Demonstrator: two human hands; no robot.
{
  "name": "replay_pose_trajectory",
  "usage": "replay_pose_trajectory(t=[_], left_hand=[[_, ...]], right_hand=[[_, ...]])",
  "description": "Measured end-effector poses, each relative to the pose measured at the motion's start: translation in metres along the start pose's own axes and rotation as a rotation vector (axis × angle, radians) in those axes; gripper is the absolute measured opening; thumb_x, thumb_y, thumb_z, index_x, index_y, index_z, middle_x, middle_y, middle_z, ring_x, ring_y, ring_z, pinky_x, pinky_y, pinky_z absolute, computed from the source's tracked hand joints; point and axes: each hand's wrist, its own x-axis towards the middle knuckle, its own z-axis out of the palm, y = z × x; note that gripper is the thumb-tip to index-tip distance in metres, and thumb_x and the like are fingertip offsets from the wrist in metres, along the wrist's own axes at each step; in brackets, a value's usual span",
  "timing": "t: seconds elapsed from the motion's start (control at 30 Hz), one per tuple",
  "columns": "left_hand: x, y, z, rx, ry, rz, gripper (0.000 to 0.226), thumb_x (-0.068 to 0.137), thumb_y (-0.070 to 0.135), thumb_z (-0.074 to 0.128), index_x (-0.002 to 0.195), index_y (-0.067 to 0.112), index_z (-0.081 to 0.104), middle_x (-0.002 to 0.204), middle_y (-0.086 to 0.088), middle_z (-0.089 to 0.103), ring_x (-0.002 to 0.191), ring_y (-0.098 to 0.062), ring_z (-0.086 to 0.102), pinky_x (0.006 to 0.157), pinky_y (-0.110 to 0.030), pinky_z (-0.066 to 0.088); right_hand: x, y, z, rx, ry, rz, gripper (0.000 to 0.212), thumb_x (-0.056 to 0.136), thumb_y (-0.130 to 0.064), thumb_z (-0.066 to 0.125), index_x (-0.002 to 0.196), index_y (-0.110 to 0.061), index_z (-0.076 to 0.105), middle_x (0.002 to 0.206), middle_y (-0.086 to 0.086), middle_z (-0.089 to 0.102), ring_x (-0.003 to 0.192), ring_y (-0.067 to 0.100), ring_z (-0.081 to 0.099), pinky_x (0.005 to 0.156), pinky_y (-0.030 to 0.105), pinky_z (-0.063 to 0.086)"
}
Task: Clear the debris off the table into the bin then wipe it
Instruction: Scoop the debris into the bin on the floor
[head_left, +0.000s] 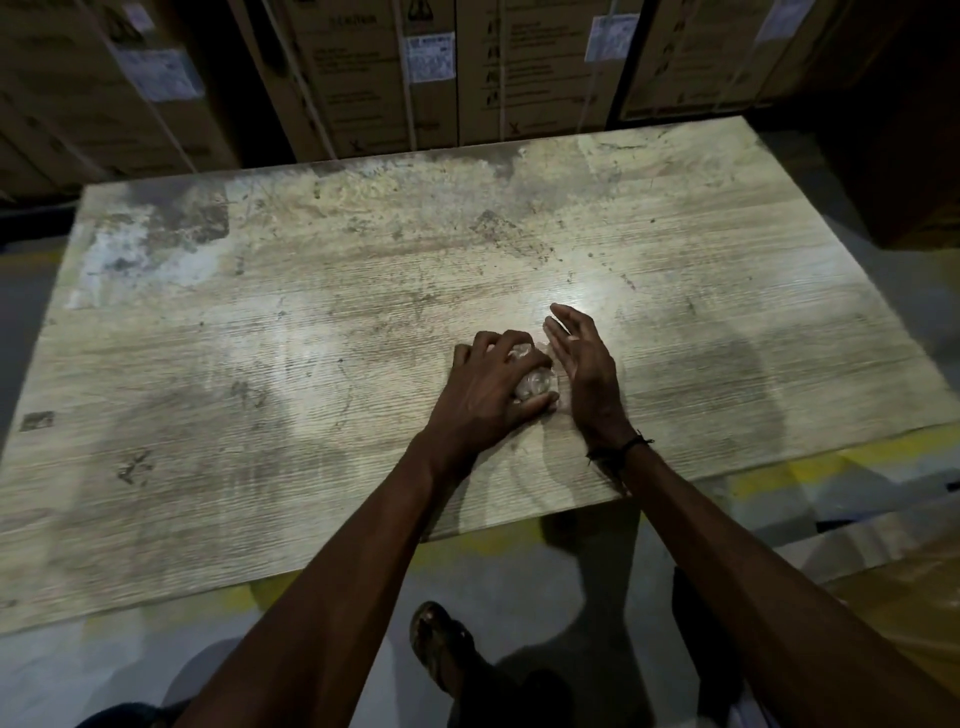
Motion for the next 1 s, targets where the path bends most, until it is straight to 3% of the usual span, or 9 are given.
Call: replay_pose_trajectory(t=[0.13, 0.23, 0.37, 0.57, 0.67, 0.73, 0.8, 0.9, 1.0], left_hand=[[0.007, -0.001, -0.011, 0.057, -0.064, 0.053, 0.047, 0.098, 0.065, 0.052, 0.13, 0.031, 0.06, 0.135, 0.001, 0.053, 0.111, -0.02, 0.05, 0.075, -0.037, 0.049], [0.012, -0.002, -0.02, 0.049, -0.133, 0.053, 0.043, 0.102, 0.061, 0.05, 0.128, 0.028, 0.057, 0.122, 0.001, 0.054, 0.101, -0.018, 0.055, 0.064, -0.033, 0.043], [0.02, 0.0, -0.025, 0.085, -0.202, 0.01, 0.032, 0.107, 0.048, 0.047, 0.12, 0.021, 0.058, 0.107, -0.003, 0.057, 0.091, -0.026, 0.062, 0.063, -0.034, 0.035], [0.021, 0.008, -0.021, 0.132, -0.143, -0.12, 0.032, 0.111, 0.039, 0.045, 0.106, 0.012, 0.062, 0.097, -0.011, 0.064, 0.084, -0.035, 0.064, 0.063, -0.038, 0.03], [0.016, 0.008, -0.023, -0.368, 0.104, -0.362, 0.038, 0.105, 0.034, 0.058, 0.077, 0.009, 0.056, 0.068, -0.006, 0.06, 0.062, -0.02, 0.056, 0.059, -0.042, 0.038], [0.013, 0.008, -0.027, -0.72, 0.303, -0.546, 0.044, 0.102, 0.032, 0.064, 0.07, 0.004, 0.054, 0.058, -0.006, 0.052, 0.055, -0.012, 0.045, 0.055, -0.037, 0.037], [0.012, 0.006, -0.033, -0.954, 0.392, -0.693, 0.047, 0.104, 0.032, 0.064, 0.068, 0.003, 0.054, 0.058, -0.011, 0.049, 0.052, -0.013, 0.043, 0.051, -0.029, 0.034], [0.011, 0.0, -0.04, -1.469, 0.452, -0.938, 0.039, 0.108, 0.033, 0.056, 0.073, 0.016, 0.054, 0.058, 0.001, 0.048, 0.042, -0.007, 0.036, 0.038, -0.019, 0.026], [0.002, -0.008, -0.046, -1.914, 0.496, -0.951, 0.034, 0.11, 0.035, 0.048, 0.079, 0.023, 0.05, 0.058, 0.01, 0.043, 0.04, -0.002, 0.033, 0.034, -0.015, 0.023]], right_hand=[[-0.001, 0.003, 0.0, -0.036, 0.01, -0.053, 0.049, 0.098, -0.03, 0.041, 0.141, -0.011, 0.056, 0.145, 0.004, 0.059, 0.138, 0.016, 0.055, 0.118, 0.04, 0.043], [-0.002, 0.004, -0.001, -0.064, 0.007, -0.066, 0.045, 0.1, -0.028, 0.039, 0.138, -0.016, 0.059, 0.143, 0.001, 0.061, 0.137, 0.015, 0.056, 0.118, 0.046, 0.043], [-0.005, 0.0, 0.001, -0.068, 0.015, -0.063, 0.044, 0.096, -0.037, 0.042, 0.133, -0.024, 0.061, 0.141, 0.0, 0.063, 0.135, 0.014, 0.057, 0.116, 0.044, 0.045], [-0.005, 0.0, 0.001, -0.083, 0.04, -0.047, 0.042, 0.1, -0.023, 0.042, 0.136, -0.015, 0.061, 0.139, 0.0, 0.064, 0.134, 0.015, 0.059, 0.116, 0.044, 0.045], [-0.007, -0.001, 0.002, -0.106, 0.046, -0.059, 0.041, 0.102, -0.02, 0.041, 0.137, -0.012, 0.061, 0.139, 0.001, 0.064, 0.133, 0.014, 0.06, 0.113, 0.04, 0.047], [-0.007, 0.0, 0.003, -0.161, 0.046, -0.072, 0.038, 0.103, -0.008, 0.044, 0.137, -0.01, 0.061, 0.138, -0.002, 0.066, 0.13, 0.011, 0.061, 0.111, 0.04, 0.05], [-0.008, 0.001, 0.004, -0.23, 0.053, -0.105, 0.039, 0.1, 0.001, 0.048, 0.136, -0.009, 0.062, 0.135, 0.0, 0.067, 0.127, 0.01, 0.064, 0.107, 0.038, 0.053], [-0.012, 0.004, 0.008, -0.387, 0.036, -0.221, 0.035, 0.095, -0.001, 0.06, 0.128, -0.009, 0.067, 0.121, 0.002, 0.073, 0.112, 0.011, 0.07, 0.097, 0.034, 0.058], [-0.017, 0.008, 0.011, -0.546, -0.034, -0.356, 0.027, 0.096, -0.016, 0.074, 0.122, -0.012, 0.07, 0.112, 0.0, 0.074, 0.102, 0.013, 0.071, 0.089, 0.034, 0.058]])
